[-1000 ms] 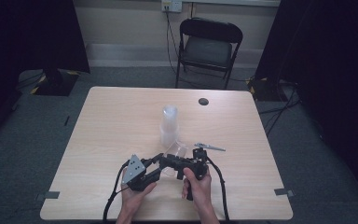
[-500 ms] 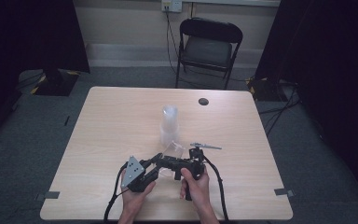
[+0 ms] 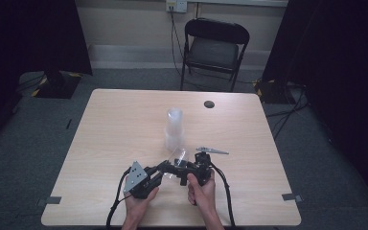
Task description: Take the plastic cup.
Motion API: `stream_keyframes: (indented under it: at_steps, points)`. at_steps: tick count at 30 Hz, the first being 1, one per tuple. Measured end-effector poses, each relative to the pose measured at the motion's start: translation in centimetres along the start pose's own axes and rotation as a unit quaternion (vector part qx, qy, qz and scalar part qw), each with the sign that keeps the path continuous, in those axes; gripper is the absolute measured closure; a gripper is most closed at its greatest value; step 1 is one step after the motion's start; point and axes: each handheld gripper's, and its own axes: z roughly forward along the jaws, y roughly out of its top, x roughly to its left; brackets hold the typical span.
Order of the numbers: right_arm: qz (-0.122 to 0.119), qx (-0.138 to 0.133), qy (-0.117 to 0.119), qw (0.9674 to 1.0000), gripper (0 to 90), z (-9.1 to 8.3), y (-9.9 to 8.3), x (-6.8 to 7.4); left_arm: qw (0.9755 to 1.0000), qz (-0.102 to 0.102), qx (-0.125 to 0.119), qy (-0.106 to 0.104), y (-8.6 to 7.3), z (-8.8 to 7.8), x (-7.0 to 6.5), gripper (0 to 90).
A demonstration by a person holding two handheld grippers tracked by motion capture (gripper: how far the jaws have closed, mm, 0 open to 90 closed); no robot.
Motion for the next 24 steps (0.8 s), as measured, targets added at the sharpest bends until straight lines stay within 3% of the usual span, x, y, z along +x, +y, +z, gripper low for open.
stream_keyframes:
  at_steps: [14, 24]
  points:
    - [-0.011, -0.019, -0.019, 0.9996, 12.3, -0.8, 0.4, -0.3, 0.9998, -0.007, 0.008, -0.014, -0.4, -0.5, 0.2, 86.5]
    - [-0.024, -0.036, -0.013, 0.9990, 12.7, -1.3, 0.7, -0.2, 0.9995, -0.007, 0.005, -0.029, -0.4, -0.8, 0.4, 87.6]
